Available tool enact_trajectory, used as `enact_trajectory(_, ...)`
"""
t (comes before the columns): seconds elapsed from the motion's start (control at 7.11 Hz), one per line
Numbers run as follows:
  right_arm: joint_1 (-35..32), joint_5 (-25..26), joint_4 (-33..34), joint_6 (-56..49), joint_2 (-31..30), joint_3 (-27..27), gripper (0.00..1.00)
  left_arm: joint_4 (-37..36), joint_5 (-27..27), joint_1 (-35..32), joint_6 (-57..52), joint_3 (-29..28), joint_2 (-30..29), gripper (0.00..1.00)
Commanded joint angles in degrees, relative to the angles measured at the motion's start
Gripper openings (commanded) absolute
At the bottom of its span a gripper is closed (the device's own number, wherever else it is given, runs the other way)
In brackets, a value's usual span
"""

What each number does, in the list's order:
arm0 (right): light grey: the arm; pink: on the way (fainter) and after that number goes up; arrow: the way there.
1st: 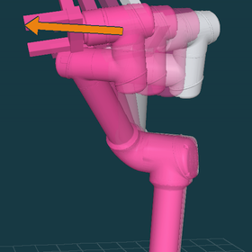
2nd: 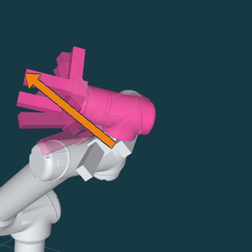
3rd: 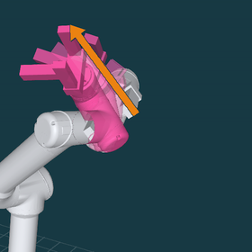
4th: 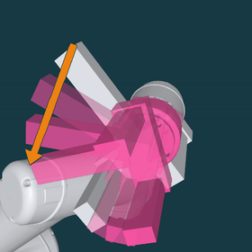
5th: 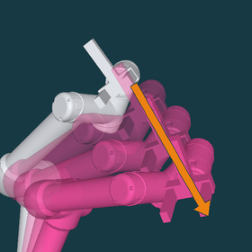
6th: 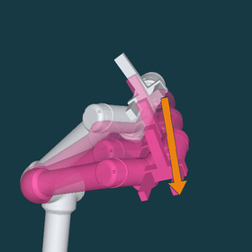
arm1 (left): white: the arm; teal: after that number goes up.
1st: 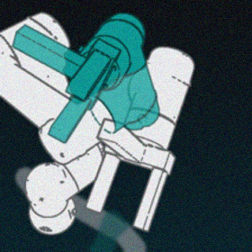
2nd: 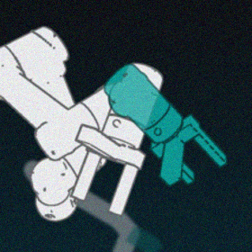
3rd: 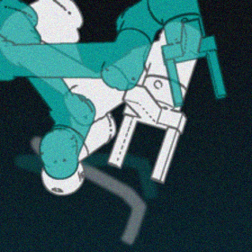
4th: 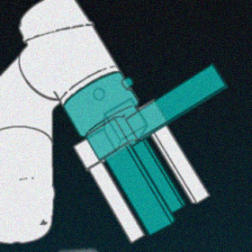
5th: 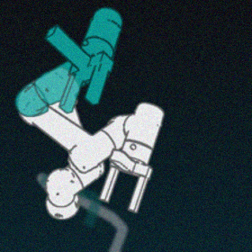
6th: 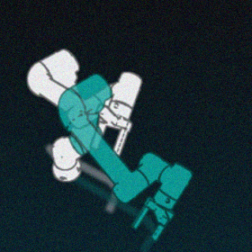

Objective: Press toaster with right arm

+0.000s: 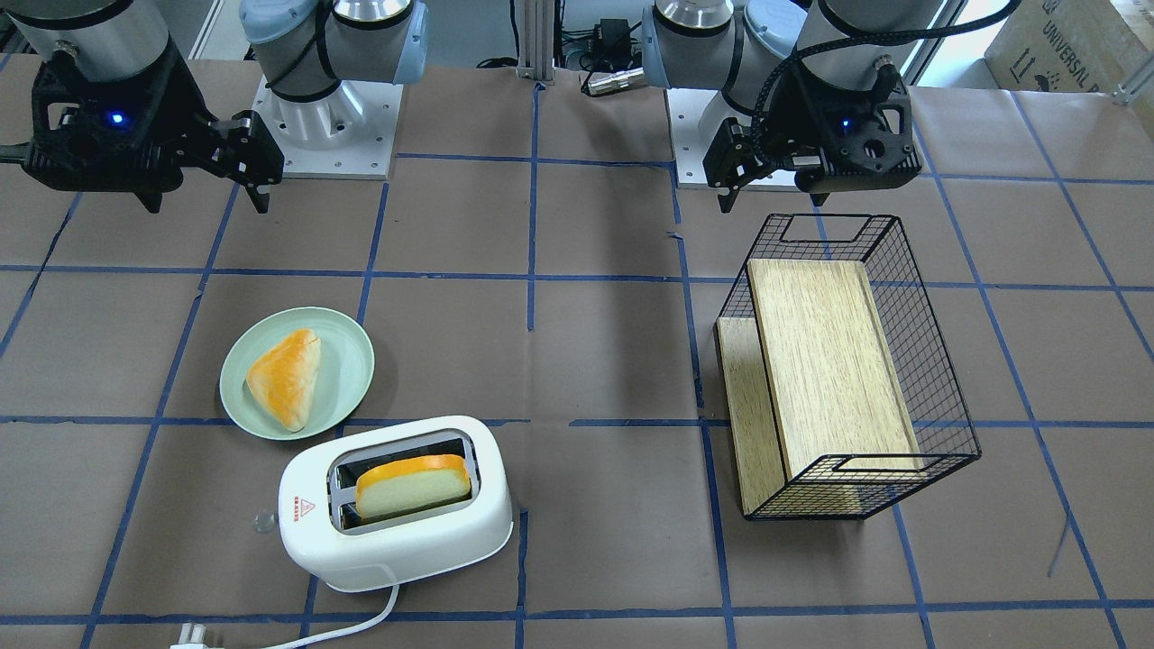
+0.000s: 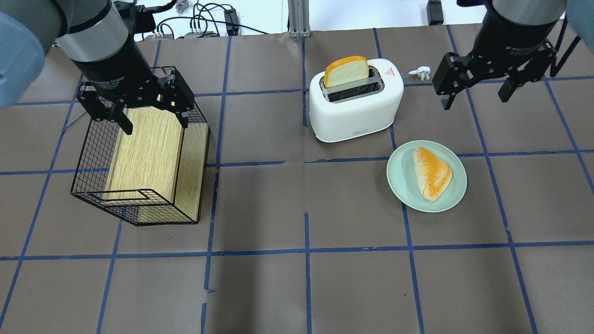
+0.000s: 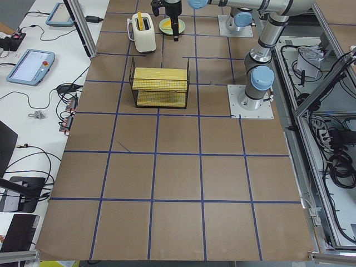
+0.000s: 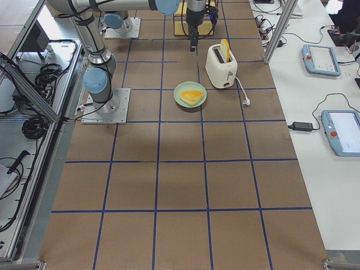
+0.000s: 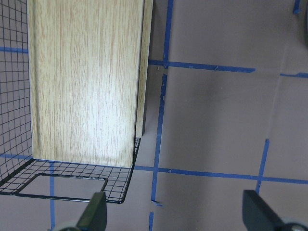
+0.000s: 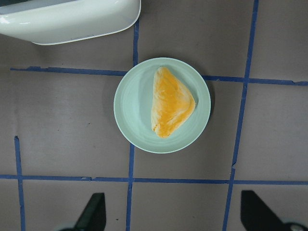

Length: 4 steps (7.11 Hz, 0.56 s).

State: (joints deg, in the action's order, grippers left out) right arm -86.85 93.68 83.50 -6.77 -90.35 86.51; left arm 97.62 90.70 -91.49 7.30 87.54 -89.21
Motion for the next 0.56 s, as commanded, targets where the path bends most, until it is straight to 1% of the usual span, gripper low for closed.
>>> enact_trajectory(0.0, 0.01, 0.10, 0.00, 0.00, -0.01, -0.02, 1.00, -0.06, 0.00, 0.00, 0.00, 0.00, 0.00, 1.00)
enact_trajectory(0.42, 0.36, -0.34, 0.26, 0.00, -0.01, -0.28, 0.99, -0.06, 0.00, 0.00, 0.00, 0.00, 0.00, 1.00)
